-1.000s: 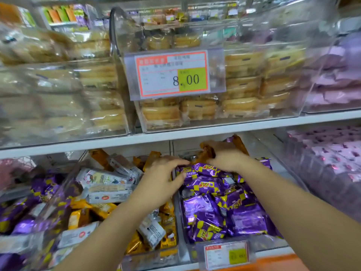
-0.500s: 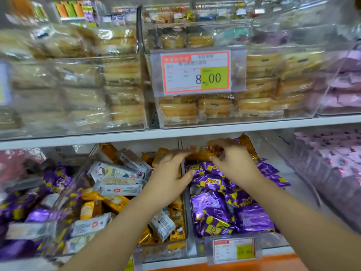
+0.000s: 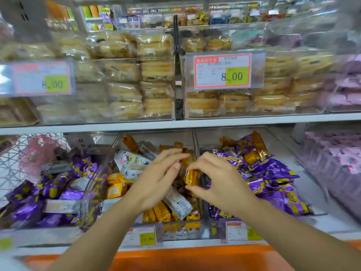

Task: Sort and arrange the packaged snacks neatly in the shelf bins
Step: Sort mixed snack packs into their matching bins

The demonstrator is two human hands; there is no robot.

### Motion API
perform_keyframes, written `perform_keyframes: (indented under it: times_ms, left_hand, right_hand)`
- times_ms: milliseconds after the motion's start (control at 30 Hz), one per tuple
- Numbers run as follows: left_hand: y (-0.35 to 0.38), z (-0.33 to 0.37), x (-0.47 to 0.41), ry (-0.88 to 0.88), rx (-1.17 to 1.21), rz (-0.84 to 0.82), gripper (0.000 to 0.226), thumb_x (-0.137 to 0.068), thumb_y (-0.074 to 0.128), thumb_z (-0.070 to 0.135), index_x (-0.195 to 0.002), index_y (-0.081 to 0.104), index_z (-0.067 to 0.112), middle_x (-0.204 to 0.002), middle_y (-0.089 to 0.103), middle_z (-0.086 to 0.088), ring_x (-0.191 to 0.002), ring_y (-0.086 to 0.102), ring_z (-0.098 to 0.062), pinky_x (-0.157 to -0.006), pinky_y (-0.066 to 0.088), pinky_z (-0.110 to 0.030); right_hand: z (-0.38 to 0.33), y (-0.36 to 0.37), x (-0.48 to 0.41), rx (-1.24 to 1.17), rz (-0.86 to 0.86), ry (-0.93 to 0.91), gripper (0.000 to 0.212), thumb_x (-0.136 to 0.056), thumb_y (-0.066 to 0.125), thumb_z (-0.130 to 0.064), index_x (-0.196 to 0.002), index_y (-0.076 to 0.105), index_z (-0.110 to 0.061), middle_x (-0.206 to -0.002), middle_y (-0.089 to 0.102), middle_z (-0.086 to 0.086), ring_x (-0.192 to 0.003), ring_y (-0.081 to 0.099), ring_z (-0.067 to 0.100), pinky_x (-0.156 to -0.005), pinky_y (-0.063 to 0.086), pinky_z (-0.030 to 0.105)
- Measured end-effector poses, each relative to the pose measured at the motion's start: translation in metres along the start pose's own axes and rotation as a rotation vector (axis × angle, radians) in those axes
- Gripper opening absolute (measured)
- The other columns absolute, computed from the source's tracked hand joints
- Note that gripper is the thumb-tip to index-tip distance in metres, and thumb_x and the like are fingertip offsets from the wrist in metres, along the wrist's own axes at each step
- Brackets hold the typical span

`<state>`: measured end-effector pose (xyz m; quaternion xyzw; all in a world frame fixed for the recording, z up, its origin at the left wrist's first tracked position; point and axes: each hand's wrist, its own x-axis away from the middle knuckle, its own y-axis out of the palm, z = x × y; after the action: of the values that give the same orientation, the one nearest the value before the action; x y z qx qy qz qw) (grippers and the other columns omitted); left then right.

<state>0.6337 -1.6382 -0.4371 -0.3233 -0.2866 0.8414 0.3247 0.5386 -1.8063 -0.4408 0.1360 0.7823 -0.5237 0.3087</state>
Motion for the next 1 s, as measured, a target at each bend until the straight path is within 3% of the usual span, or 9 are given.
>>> perform_keyframes:
  times_ms: [67, 133, 233, 367, 533, 667, 833, 933, 1000]
  left_hand:
    - [0.0, -0.001, 0.005, -0.009, -0.142, -0.125, 0.034, -0.095, 0.042, 0.036, -0.123, 0.06, 0.028, -0.124, 0.051, 0.017, -0.117, 0.043, 0.005, -0.106, 0.034, -0.023]
    - [0.002, 0.002, 0.008, 0.0, -0.25, -0.224, 0.028, -0.095, 0.051, 0.03, -0.121, 0.061, 0.025, -0.119, 0.054, 0.014, -0.11, 0.049, 0.0, -0.101, 0.04, -0.028]
    - [-0.001, 0.006, 0.007, 0.016, -0.332, -0.262, 0.026, -0.093, 0.054, 0.032, -0.118, 0.062, 0.029, -0.118, 0.055, 0.014, -0.105, 0.051, -0.002, -0.098, 0.042, -0.032]
    - [-0.005, 0.015, -0.01, -0.002, -0.367, -0.157, 0.018, -0.095, 0.052, 0.033, -0.107, 0.065, 0.033, -0.119, 0.047, 0.019, -0.101, 0.048, 0.002, -0.099, 0.039, -0.032]
    - [0.03, 0.047, -0.06, 0.006, -0.211, -0.008, 0.023, -0.092, 0.057, 0.018, -0.113, 0.066, 0.022, -0.104, 0.065, 0.001, -0.1, 0.057, -0.012, -0.085, 0.04, -0.02]
    - [0.076, 0.067, -0.108, -0.064, -0.196, -0.112, 0.034, -0.094, 0.052, 0.019, -0.128, 0.056, 0.017, -0.123, 0.062, -0.002, -0.116, 0.055, -0.018, -0.08, 0.032, -0.009]
    - [0.118, 0.064, -0.157, -0.197, -0.186, -0.224, 0.038, -0.082, 0.062, 0.018, -0.118, 0.061, 0.007, -0.116, 0.065, -0.015, -0.109, 0.06, -0.027, -0.084, 0.042, -0.028]
    - [0.128, 0.059, -0.169, -0.204, -0.29, -0.437, 0.052, -0.077, 0.072, 0.027, -0.123, 0.057, 0.008, -0.118, 0.064, -0.012, -0.11, 0.06, -0.024, -0.077, 0.043, -0.025]
    - [0.131, 0.053, -0.17, -0.258, -0.334, -0.485, 0.068, -0.078, 0.074, 0.025, -0.137, 0.042, 0.015, -0.125, 0.059, -0.008, -0.112, 0.057, -0.024, -0.078, 0.041, -0.023]
  right_hand:
    - [-0.002, 0.002, 0.005, 0.108, -0.158, -0.031, 0.045, -0.072, 0.059, -0.063, -0.098, 0.067, -0.028, -0.091, 0.06, -0.012, -0.09, 0.046, 0.008, -0.08, 0.043, 0.029]
    - [-0.003, -0.002, 0.008, 0.053, -0.243, -0.005, 0.048, -0.073, 0.053, -0.07, -0.093, 0.07, -0.029, -0.087, 0.062, -0.016, -0.091, 0.045, 0.006, -0.083, 0.038, 0.027]
    - [0.006, -0.016, 0.007, -0.008, -0.146, 0.095, 0.041, -0.081, 0.049, -0.061, -0.089, 0.071, -0.028, -0.083, 0.063, -0.016, -0.086, 0.05, 0.005, -0.08, 0.042, 0.028]
    - [0.049, -0.041, 0.011, 0.19, 0.0, 0.356, 0.018, -0.083, 0.064, -0.035, -0.093, 0.072, -0.022, -0.093, 0.069, -0.004, -0.093, 0.058, 0.024, -0.083, 0.046, 0.039]
    - [0.095, -0.067, 0.033, 0.383, -0.126, 0.644, 0.034, -0.084, 0.064, -0.034, -0.117, 0.064, -0.027, -0.111, 0.063, 0.003, -0.108, 0.054, 0.028, -0.088, 0.044, 0.038]
    - [0.113, -0.073, 0.049, 0.169, -0.212, 0.684, 0.035, -0.085, 0.065, -0.037, -0.116, 0.065, -0.023, -0.118, 0.064, 0.002, -0.108, 0.058, 0.022, -0.092, 0.045, 0.033]
    - [0.118, -0.079, 0.059, 0.076, -0.316, 0.581, 0.03, -0.088, 0.062, -0.037, -0.115, 0.066, -0.025, -0.12, 0.061, -0.001, -0.113, 0.054, 0.014, -0.094, 0.035, 0.019]
    - [0.121, -0.081, 0.061, 0.044, -0.311, 0.562, 0.031, -0.088, 0.061, -0.037, -0.117, 0.065, -0.025, -0.122, 0.061, -0.002, -0.115, 0.053, 0.013, -0.09, 0.034, 0.016]
    - [0.124, -0.083, 0.061, -0.012, -0.3, 0.594, 0.038, -0.088, 0.062, -0.036, -0.124, 0.059, -0.024, -0.126, 0.059, -0.004, -0.118, 0.051, 0.011, -0.087, 0.033, 0.012]
